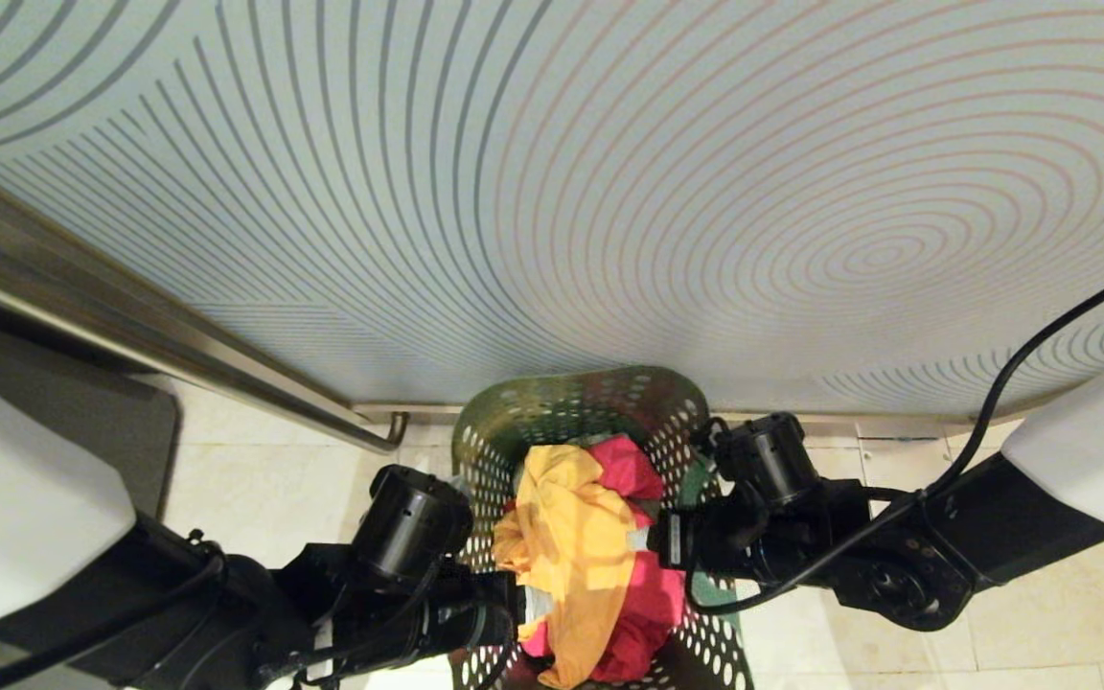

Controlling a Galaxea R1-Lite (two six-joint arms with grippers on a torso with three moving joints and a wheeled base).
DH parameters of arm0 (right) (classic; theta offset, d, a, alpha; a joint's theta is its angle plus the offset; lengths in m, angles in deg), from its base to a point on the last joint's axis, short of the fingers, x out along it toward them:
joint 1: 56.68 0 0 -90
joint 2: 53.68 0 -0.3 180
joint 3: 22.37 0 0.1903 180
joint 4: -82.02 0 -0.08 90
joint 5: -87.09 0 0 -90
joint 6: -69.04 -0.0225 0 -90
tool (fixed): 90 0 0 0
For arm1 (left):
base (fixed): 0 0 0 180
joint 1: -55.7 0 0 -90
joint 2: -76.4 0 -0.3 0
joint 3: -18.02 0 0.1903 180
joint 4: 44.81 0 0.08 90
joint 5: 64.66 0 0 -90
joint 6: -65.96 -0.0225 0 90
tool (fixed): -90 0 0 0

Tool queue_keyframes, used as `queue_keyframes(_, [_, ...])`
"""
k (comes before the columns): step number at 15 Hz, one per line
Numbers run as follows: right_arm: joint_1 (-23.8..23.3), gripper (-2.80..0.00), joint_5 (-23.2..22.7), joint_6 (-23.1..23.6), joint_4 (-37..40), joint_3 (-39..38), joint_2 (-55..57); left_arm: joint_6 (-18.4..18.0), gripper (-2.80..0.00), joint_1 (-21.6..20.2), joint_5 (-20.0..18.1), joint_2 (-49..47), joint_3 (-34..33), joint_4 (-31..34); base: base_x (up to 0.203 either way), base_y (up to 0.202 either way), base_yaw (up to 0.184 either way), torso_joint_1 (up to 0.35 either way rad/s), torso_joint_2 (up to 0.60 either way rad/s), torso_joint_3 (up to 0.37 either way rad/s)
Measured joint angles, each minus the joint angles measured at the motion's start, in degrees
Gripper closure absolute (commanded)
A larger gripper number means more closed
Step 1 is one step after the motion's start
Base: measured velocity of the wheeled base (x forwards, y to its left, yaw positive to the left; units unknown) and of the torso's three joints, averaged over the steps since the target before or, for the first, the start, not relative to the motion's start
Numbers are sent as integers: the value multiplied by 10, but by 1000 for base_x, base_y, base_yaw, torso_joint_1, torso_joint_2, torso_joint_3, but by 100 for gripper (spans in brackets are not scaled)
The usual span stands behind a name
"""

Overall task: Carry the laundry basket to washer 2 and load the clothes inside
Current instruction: Pick up the clothes basket and put it beside the washing machine

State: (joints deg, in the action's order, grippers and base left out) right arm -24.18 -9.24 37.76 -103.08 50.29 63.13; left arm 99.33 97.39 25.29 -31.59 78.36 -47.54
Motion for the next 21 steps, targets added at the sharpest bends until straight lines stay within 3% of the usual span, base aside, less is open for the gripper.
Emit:
queue_keyframes(4, [1, 0, 1, 1, -2, 0, -1, 0, -280, 0, 2, -1, -2, 0, 0, 0, 0, 0, 0, 0])
queue_keyframes(5, [2, 0, 1, 1, -2, -2, -2, 0, 0, 0, 3, -1, -2, 1, 0, 0, 0, 0, 0, 0])
queue_keyframes(21, [31, 0, 7, -1, 6, -12, -28, 2, 0, 1, 5, 11, -6, 2, 0, 0, 0, 0, 0, 0])
